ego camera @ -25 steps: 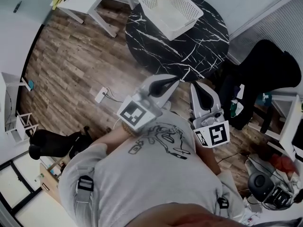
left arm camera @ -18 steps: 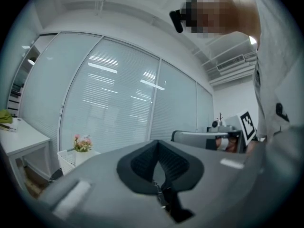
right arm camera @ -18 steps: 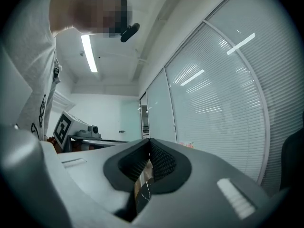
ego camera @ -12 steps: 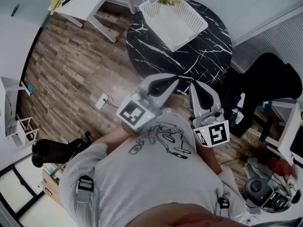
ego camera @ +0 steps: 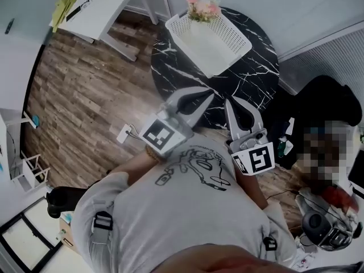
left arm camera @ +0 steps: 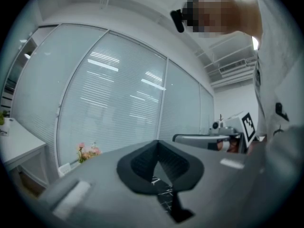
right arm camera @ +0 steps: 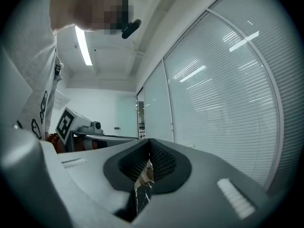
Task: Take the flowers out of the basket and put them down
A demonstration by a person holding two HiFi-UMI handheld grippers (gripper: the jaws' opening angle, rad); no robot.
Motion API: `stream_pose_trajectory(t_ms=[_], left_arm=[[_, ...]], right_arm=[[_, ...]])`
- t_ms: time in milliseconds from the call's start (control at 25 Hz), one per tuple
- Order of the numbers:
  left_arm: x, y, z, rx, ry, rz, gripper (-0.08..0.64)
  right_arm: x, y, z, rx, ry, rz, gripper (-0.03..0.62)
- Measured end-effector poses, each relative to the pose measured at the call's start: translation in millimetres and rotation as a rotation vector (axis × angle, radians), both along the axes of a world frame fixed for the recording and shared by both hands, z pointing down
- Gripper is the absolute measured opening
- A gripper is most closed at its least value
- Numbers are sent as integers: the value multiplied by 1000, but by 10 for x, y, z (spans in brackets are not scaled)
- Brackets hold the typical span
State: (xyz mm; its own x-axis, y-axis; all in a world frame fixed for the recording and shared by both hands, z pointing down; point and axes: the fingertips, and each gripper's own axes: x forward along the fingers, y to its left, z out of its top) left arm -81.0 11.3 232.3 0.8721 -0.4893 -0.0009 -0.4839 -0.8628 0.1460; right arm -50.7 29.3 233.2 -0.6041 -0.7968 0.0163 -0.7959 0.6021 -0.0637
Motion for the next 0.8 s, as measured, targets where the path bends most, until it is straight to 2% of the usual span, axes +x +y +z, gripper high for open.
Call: stream_pose_trajectory(t_ms=[520, 800], left_arm=[[-319, -917, 234, -46, -15, 75, 3], [-409, -1315, 413, -44, -55, 104, 3]], right_arm=[[-375, -921, 274, -68, 36, 9, 6], [-486, -1304, 481, -96, 39, 14, 6]])
